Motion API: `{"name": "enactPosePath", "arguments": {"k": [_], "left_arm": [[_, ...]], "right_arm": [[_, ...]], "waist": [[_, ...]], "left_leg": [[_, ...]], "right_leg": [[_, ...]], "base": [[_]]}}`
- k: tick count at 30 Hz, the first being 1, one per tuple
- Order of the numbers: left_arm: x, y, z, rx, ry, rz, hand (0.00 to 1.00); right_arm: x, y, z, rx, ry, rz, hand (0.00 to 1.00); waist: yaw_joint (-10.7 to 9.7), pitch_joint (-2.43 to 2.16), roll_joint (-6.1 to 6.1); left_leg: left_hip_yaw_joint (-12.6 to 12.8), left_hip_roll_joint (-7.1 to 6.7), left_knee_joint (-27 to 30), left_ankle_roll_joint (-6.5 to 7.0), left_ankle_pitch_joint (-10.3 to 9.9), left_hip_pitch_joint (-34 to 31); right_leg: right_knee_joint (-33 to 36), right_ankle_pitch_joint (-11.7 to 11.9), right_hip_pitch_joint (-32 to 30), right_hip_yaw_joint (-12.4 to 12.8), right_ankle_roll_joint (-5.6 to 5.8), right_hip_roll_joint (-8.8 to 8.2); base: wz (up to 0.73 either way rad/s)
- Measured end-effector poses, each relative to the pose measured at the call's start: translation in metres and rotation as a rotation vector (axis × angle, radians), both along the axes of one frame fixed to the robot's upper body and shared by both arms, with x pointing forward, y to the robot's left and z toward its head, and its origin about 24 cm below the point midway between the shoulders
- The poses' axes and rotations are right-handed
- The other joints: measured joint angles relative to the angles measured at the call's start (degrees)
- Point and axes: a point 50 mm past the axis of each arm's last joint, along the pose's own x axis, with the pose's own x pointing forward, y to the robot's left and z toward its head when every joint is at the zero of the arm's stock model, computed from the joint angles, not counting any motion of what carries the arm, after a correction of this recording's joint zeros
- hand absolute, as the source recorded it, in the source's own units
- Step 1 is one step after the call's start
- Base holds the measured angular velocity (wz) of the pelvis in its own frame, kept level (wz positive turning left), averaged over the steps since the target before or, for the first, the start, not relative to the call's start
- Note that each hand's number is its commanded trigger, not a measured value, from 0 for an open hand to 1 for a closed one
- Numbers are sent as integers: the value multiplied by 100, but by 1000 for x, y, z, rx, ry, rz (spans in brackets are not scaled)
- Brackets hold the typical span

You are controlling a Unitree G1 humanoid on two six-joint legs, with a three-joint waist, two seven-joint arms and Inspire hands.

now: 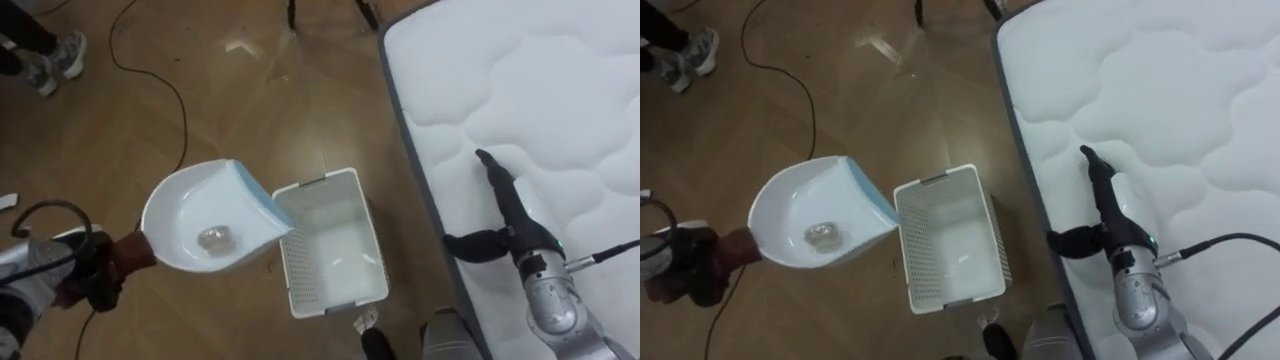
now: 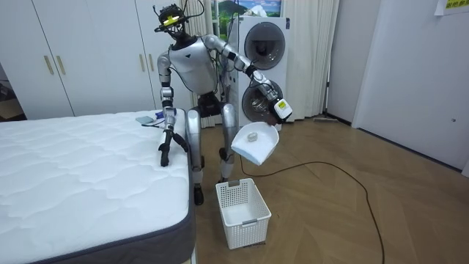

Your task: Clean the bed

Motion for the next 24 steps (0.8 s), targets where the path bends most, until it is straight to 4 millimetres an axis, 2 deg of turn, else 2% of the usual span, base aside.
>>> {"name": "enactPosePath", "arguments": {"k": [8,10,13,15,22,24], "left_arm": [[15,-2,17,108,-42,-96,100],[19,-5,20,137,-59,-132,100],[23,-12,22,189,-72,-202,100],[26,-16,25,220,-81,-250,100],[33,-24,34,289,-145,-349,100],[32,-26,32,327,-125,-390,100]], "right_arm": [[4,3,3,3,-17,14,0],[3,3,1,2,-13,9,0],[4,4,1,2,-15,7,0],[4,4,1,6,-23,11,0],[7,6,3,22,-35,31,0],[8,7,4,24,-41,36,0]], "waist": [[-67,8,102],[-115,11,125],[-200,42,230],[-272,43,283],[-408,45,298],[-471,63,326]], "left_leg": [[158,-41,-112,0,-5,203],[157,-73,-189,1,-4,317],[175,-93,-326,2,-4,485],[201,-115,-358,3,-4,561],[230,-109,-357,2,-3,589],[233,-110,-369,2,-3,592]], "right_leg": [[38,-42,50,145,0,-14],[20,-59,145,167,29,-16],[-64,-73,302,160,57,-15],[-61,-82,346,156,71,-26],[-63,-91,357,157,60,-49],[-55,-93,354,162,62,-50]], "base": [[-9],[-2],[-4],[-5],[0],[0]]}}
